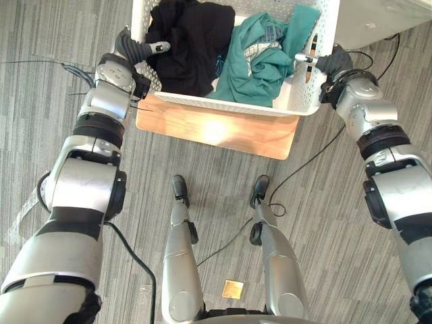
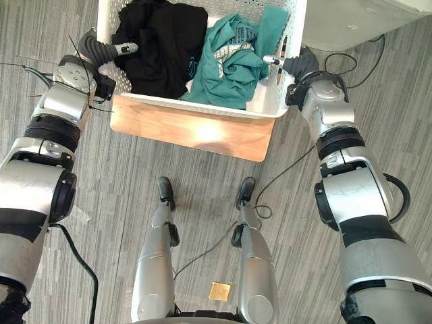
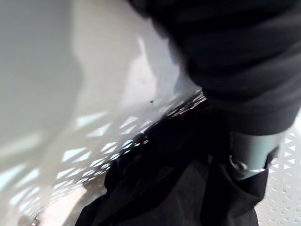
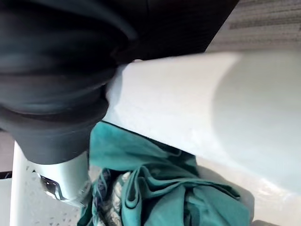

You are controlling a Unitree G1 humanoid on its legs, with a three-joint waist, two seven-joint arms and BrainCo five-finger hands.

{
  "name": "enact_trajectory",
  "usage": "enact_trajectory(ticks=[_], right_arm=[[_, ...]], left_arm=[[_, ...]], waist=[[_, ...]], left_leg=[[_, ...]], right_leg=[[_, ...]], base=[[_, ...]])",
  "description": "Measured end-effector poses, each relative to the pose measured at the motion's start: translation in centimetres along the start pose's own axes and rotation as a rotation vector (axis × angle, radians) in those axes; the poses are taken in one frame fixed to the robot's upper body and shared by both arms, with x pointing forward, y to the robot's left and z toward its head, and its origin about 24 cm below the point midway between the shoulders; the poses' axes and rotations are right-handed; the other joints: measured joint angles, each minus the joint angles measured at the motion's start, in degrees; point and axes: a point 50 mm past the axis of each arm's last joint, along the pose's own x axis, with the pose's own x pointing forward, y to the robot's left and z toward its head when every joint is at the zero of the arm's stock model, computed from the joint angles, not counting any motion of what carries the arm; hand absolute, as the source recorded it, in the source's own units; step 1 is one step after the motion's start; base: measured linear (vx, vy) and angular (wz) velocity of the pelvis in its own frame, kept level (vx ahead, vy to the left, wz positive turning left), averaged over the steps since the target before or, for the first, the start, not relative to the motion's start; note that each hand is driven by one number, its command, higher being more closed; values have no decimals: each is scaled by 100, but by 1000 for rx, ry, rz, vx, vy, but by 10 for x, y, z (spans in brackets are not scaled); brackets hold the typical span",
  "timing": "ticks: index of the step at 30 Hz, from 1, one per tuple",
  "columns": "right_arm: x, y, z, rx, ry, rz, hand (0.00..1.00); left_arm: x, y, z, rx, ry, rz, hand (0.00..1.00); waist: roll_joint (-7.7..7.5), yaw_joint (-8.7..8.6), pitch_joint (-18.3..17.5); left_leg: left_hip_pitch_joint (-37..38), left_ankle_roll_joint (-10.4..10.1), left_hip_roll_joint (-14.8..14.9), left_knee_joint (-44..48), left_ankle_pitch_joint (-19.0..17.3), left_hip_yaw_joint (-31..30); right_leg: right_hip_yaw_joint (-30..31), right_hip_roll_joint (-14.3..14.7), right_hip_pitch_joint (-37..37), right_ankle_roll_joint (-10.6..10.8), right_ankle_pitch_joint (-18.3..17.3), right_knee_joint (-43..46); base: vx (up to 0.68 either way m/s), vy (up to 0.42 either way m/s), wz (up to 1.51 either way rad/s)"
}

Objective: Pick up the laundry basket with both hands and put the clothes into the washing machine.

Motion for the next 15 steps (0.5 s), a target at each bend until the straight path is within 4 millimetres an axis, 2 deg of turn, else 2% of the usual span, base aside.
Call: enact_trajectory(ticks=[5, 10, 15], right_arm=[[-2, -8, -1, -31, -1, -24, 100], [-7, -10, 4, -56, -54, -77, 100], [-25, -17, 2, -36, -152, -142, 100]], left_arm=[[0, -2, 7, 62, -32, 21, 100], [-3, -5, 11, 76, -71, 31, 100], [-15, -8, 15, 61, -156, 65, 100]], waist=[[0, 111, 0], [1, 149, 0], [2, 261, 1]], left_leg=[[-3, 0, 20, 12, 0, -10], [-15, -3, 20, -83, 6, -2], [38, -6, -18, -203, 61, 16]], right_leg=[[0, 22, 0, -7, 5, -4], [-7, 37, 0, -29, 32, -90], [0, 25, -1, -30, 33, -126]], base=[[-21, 3, -1], [-20, 4, 1], [0, 0, 0]])
